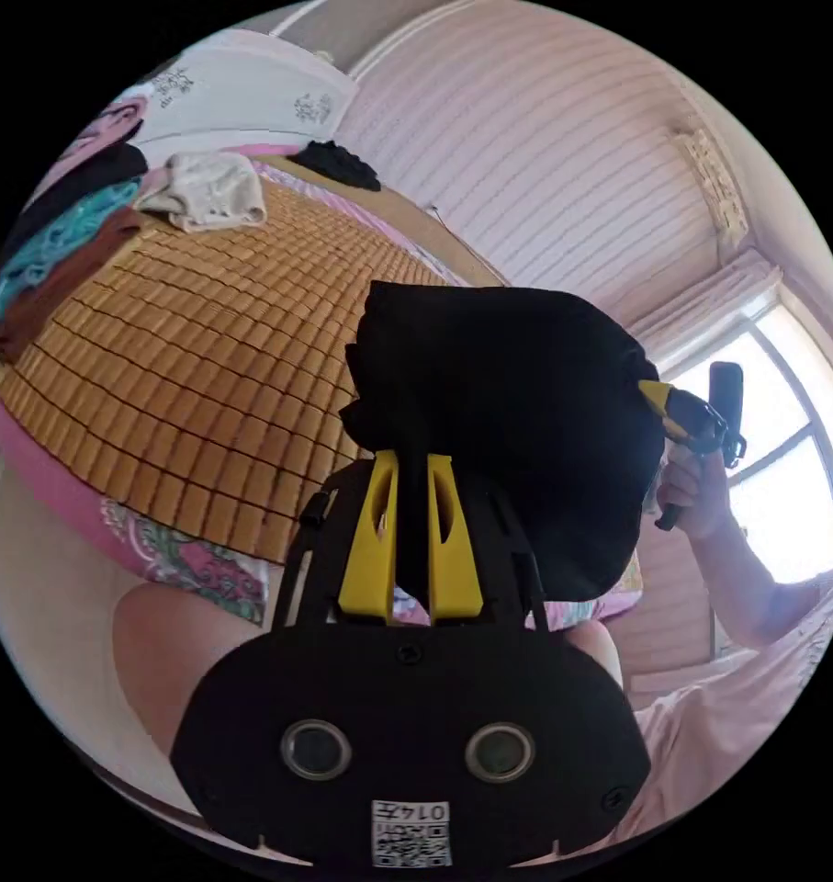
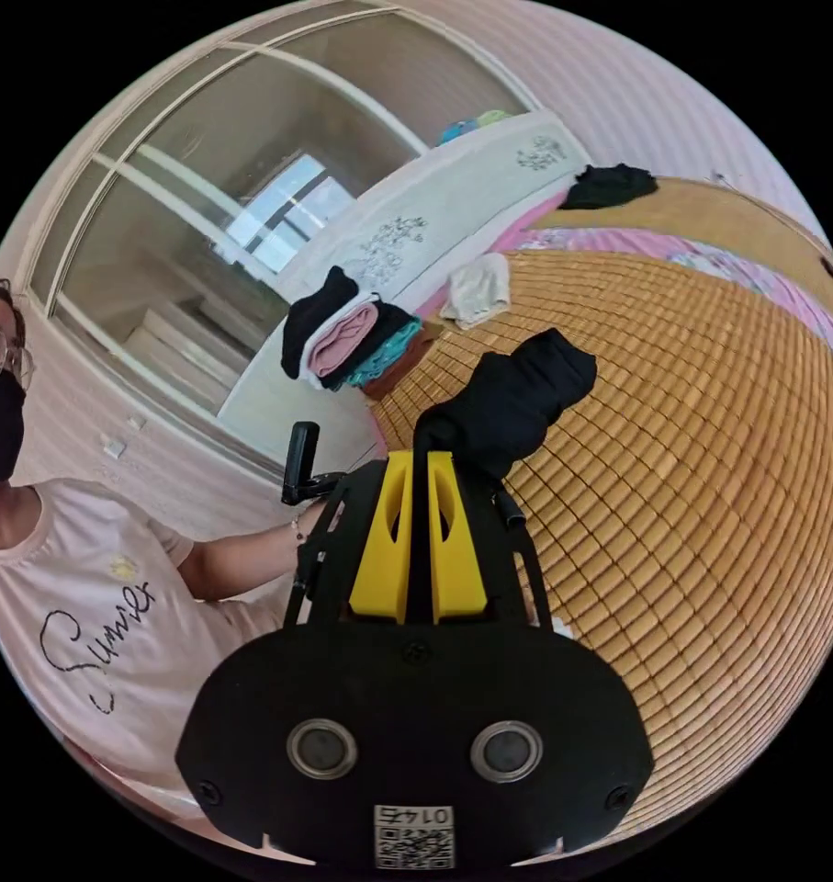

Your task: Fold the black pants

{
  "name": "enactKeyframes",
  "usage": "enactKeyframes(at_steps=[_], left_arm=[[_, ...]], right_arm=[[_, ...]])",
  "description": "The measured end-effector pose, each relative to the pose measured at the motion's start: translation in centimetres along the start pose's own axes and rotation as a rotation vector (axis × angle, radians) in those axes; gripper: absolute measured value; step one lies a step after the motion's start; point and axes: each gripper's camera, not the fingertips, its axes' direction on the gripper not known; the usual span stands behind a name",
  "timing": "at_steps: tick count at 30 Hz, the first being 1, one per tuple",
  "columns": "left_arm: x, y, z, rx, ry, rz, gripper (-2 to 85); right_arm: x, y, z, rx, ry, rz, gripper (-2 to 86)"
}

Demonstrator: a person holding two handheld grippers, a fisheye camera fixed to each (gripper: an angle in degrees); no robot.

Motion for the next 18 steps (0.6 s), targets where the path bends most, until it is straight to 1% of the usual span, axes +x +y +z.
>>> enactKeyframes(at_steps=[2,3,5,7,9,10,11,12,13,15,16,17,18], left_arm=[[-1.7,-0.6,-5.3,0.174,-0.126,-0.026,4.7],[-2.1,-0.9,-6.5,0.219,-0.154,-0.032,4.7],[-3.3,-3.0,-10.7,0.39,-0.244,-0.051,4.7],[-3.7,-6.2,-12.5,0.471,-0.306,-0.035,4.8],[-4.3,-11.0,-13.2,0.507,-0.364,-0.03,5.1],[-5.1,-14.8,-13.1,0.519,-0.394,-0.051,5.9],[-6.5,-18.7,-12.4,0.501,-0.403,-0.111,6.8],[-7.5,-20.5,-11.9,0.486,-0.401,-0.152,7.3],[-9.1,-23.1,-10.9,0.462,-0.407,-0.212,8.0],[-11.3,-24.1,-9.2,0.451,-0.428,-0.295,8.7],[-12.1,-23.2,-8.0,0.445,-0.399,-0.305,8.8],[-11.9,-21.5,-6.5,0.423,-0.388,-0.246,8.7],[-11.5,-20.5,-5.8,0.408,-0.41,-0.218,8.7]], right_arm=[[-2.0,-5.0,2.8,-0.035,-0.04,-0.125,1.5],[-3.0,-8.4,4.4,-0.043,-0.065,-0.193,1.5],[-3.9,-13.4,6.3,-0.036,-0.094,-0.278,1.6],[-3.9,-18.5,7.7,-0.014,-0.104,-0.328,1.9],[-2.1,-25.8,9.6,0.006,-0.04,-0.325,2.6],[-1.5,-27.7,10.4,0.007,-0.002,-0.317,2.9],[0.0,-31.7,12.3,0.008,0.08,-0.287,3.6],[2.0,-35.6,14.7,0.007,0.129,-0.23,4.7],[3.2,-37.4,16.1,-0.004,0.153,-0.181,5.7],[7.7,-42.1,21.7,-0.14,0.259,0.007,9.4],[8.5,-42.4,22.9,-0.183,0.301,0.036,10.2],[9.8,-41.9,24.8,-0.25,0.361,0.065,10.3],[10.7,-40.5,26.1,-0.291,0.366,0.052,10.3]])
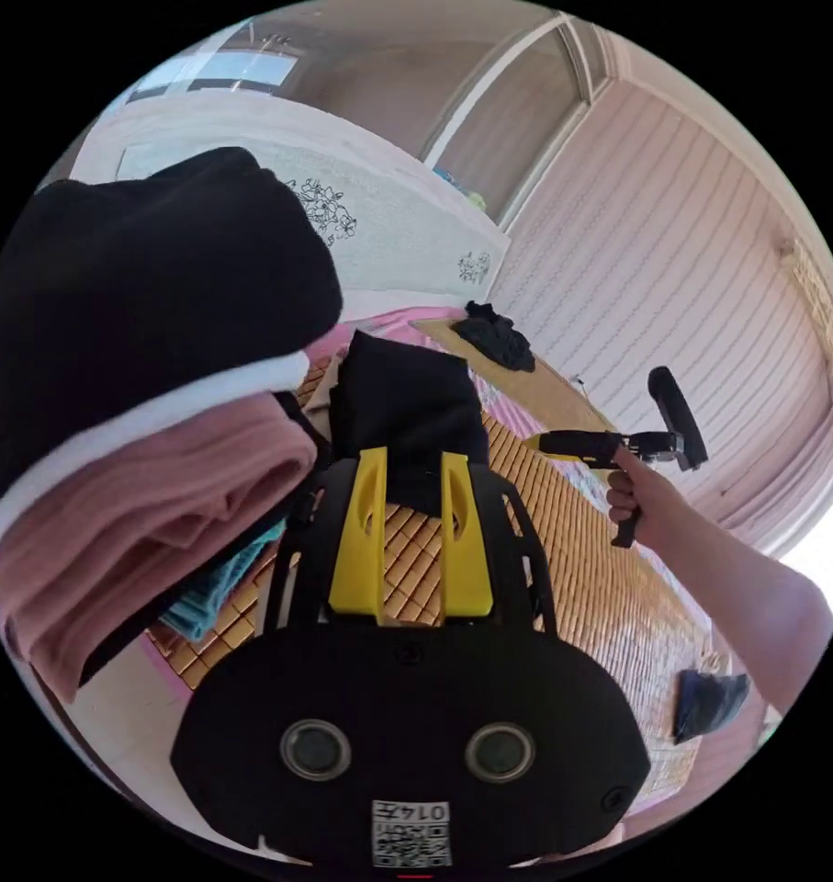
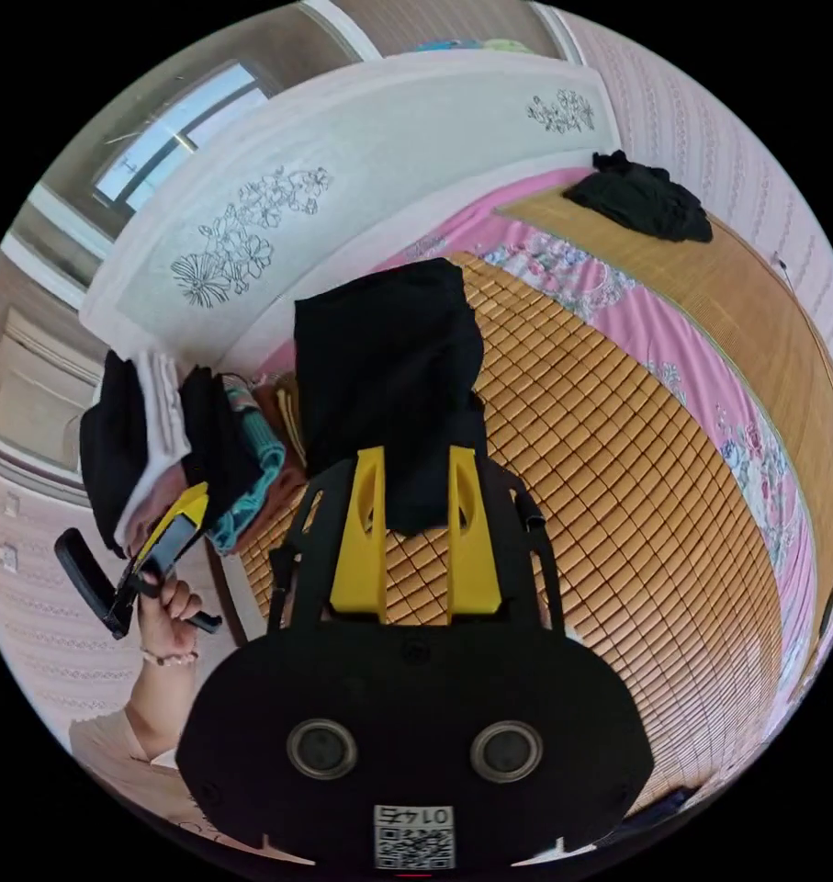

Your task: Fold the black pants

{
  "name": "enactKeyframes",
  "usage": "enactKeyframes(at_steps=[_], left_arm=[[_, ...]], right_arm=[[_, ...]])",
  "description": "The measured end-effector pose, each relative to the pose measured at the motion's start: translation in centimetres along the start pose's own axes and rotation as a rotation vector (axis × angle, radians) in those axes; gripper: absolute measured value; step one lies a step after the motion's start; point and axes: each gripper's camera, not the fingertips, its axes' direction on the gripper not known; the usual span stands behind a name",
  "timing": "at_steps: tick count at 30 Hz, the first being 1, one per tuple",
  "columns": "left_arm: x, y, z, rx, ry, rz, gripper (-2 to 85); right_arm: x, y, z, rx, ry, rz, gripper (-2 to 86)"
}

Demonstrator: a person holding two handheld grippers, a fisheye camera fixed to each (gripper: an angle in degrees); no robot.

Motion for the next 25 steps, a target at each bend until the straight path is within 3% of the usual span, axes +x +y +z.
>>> enactKeyframes(at_steps=[4,8,11,18,20,25], left_arm=[[2.3,10.6,-0.4,-0.068,0.064,0.178,8.1],[7.1,20.8,-3.1,-0.163,0.16,0.377,8.0],[12.3,26.8,-5.3,-0.191,0.236,0.509,8.0],[27.0,38.6,-7.5,-0.285,0.599,0.861,8.4],[32.3,42.9,-7.1,-0.352,0.736,0.966,8.6],[42.2,51.8,-4.8,-0.497,0.832,1.202,9.3]], right_arm=[[2.0,7.9,3.5,-0.108,-0.056,-0.054,10.2],[3.4,25.1,1.9,-0.184,-0.103,-0.051,9.5],[4.5,39.2,-1.9,-0.206,-0.081,0.114,9.2],[7.5,64.9,-15.3,0.018,0.148,0.641,9.8],[8.5,68.8,-18.5,0.103,0.197,0.732,10.2],[11.4,74.6,-25.7,0.224,0.413,0.8,11.7]])
